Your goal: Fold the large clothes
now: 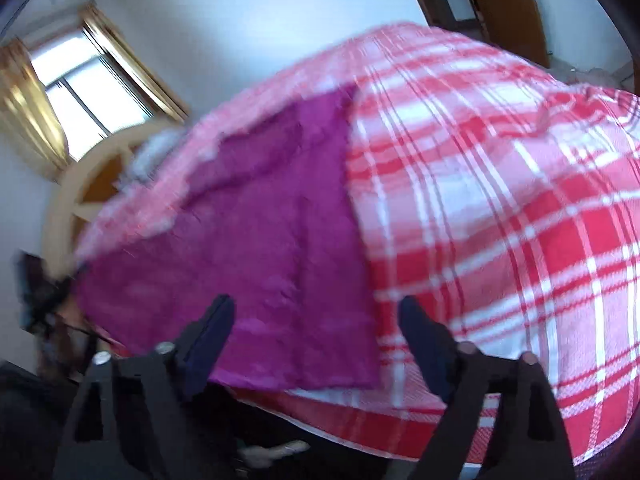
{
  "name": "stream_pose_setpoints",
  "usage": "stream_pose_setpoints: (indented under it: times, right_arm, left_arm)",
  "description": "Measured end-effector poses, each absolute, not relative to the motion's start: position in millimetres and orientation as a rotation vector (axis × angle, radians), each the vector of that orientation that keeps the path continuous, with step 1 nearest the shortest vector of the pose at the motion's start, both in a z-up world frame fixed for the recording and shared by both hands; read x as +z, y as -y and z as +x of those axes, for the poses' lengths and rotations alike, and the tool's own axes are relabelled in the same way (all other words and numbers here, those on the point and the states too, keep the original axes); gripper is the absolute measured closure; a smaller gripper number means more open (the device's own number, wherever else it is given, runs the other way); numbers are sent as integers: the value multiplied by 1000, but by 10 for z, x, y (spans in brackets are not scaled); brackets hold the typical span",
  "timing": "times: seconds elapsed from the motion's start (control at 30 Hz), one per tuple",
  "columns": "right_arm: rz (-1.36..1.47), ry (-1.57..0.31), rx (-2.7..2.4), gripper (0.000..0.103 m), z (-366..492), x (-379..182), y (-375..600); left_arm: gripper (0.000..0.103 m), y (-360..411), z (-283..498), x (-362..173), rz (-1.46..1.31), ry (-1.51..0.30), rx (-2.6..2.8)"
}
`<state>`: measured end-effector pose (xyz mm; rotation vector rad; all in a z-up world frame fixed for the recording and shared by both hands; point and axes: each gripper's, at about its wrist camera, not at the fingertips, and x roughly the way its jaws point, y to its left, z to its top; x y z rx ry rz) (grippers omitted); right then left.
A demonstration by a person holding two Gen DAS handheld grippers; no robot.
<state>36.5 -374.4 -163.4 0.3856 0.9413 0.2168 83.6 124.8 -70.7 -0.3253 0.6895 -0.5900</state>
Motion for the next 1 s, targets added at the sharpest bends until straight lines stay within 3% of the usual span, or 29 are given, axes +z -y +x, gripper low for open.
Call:
stream_pose_setpoints:
  times: [0.13, 0.2, 0.23, 0.27, 0.4, 0.7, 0.83, 1.0]
  right_arm:
    - [544, -1038, 273, 37, 418, -2048, 3814]
    - [614, -1068, 315, 47, 457, -2194, 3813]
    - [628, -1086, 334, 73, 466, -2265, 3788]
    - [627, -1075, 333, 91, 450, -2271, 3784]
    - [652, -978, 360, 95, 267, -2013, 3865]
    - [560, -606, 475, 96, -210, -344, 3949]
    - [529, -564, 484, 96, -231, -140, 3874]
    - [568, -561, 452, 96, 343, -164, 3965]
  left_arm:
    - [101, -1257, 841, -717, -326, -689, -593]
    - [101, -1252, 851, -741, -325, -697, -592]
    - [101, -1244, 847, -743, -319, -699, -589]
    - [101, -1236, 846, -744, -310, -702, -587]
    - [101, -1289, 753, -658, -293, -683, -584]
    - [101, -1389, 554, -144, -366, -622, -640]
    - [101, -1401, 499, -30, -328, -577, -647]
    - [101, -1615, 1132, -184, -450, -626, -626]
